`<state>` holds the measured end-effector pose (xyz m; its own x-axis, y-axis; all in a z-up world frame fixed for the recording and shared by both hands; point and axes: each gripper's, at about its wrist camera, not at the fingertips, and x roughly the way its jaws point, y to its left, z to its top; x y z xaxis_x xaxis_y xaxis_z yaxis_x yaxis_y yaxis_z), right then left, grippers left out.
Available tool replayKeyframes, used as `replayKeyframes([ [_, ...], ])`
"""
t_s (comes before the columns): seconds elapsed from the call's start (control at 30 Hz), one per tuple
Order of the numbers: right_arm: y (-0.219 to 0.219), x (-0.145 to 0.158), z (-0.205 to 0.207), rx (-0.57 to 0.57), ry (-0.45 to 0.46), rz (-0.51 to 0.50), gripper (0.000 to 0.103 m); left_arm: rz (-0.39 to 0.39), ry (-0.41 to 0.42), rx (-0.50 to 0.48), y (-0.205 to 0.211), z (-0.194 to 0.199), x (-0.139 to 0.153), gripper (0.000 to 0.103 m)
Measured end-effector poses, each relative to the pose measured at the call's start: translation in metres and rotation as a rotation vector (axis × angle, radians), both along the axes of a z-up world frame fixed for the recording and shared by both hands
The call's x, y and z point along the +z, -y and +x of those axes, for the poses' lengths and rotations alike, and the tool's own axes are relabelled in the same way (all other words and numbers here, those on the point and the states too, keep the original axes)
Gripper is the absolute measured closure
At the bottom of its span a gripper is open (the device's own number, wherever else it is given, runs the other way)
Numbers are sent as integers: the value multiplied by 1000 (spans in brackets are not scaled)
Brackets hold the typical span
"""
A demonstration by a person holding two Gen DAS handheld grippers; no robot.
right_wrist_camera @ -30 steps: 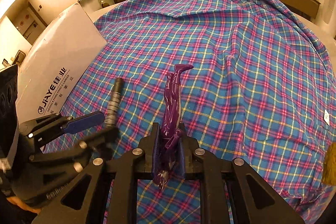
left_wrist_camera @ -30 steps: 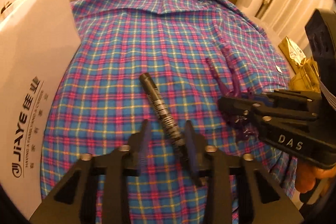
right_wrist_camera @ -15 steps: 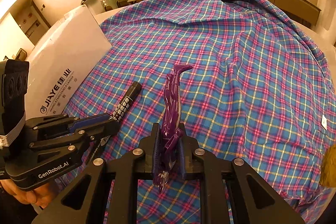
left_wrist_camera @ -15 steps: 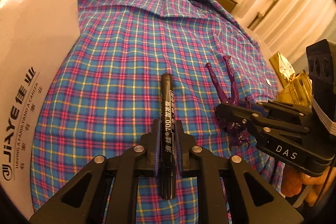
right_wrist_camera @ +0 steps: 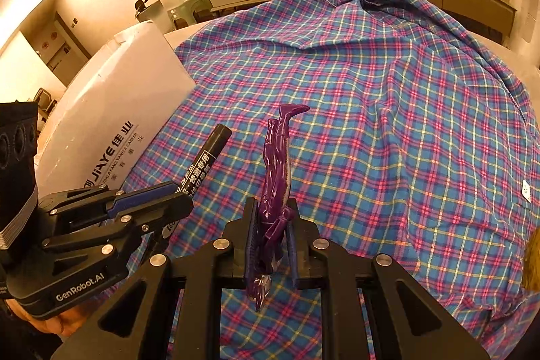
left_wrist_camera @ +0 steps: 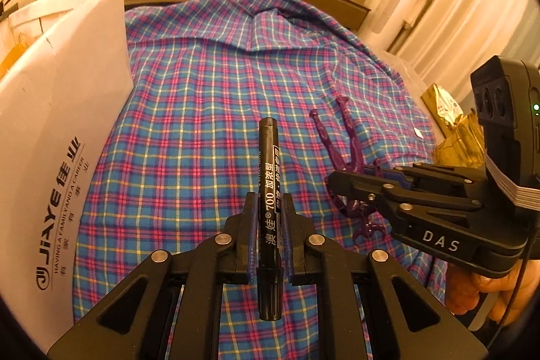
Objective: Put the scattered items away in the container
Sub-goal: 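Carry the black marker and purple figure over the white box with both tools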
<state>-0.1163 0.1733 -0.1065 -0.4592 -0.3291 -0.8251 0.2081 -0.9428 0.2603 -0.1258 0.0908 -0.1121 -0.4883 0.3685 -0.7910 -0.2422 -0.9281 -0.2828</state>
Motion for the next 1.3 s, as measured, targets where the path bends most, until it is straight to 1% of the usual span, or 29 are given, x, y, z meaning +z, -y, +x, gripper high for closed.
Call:
replayKeyframes([
  [0.37,18,23,12,-12,-40,-1,86,19,-67,-1,12,17,27,90],
  [0.77,48,50,37,-5,-88,21,86,76,-127,3,35,40,58,90],
  [1.3,77,72,71,-14,-157,35,86,133,-199,19,67,63,91,90],
])
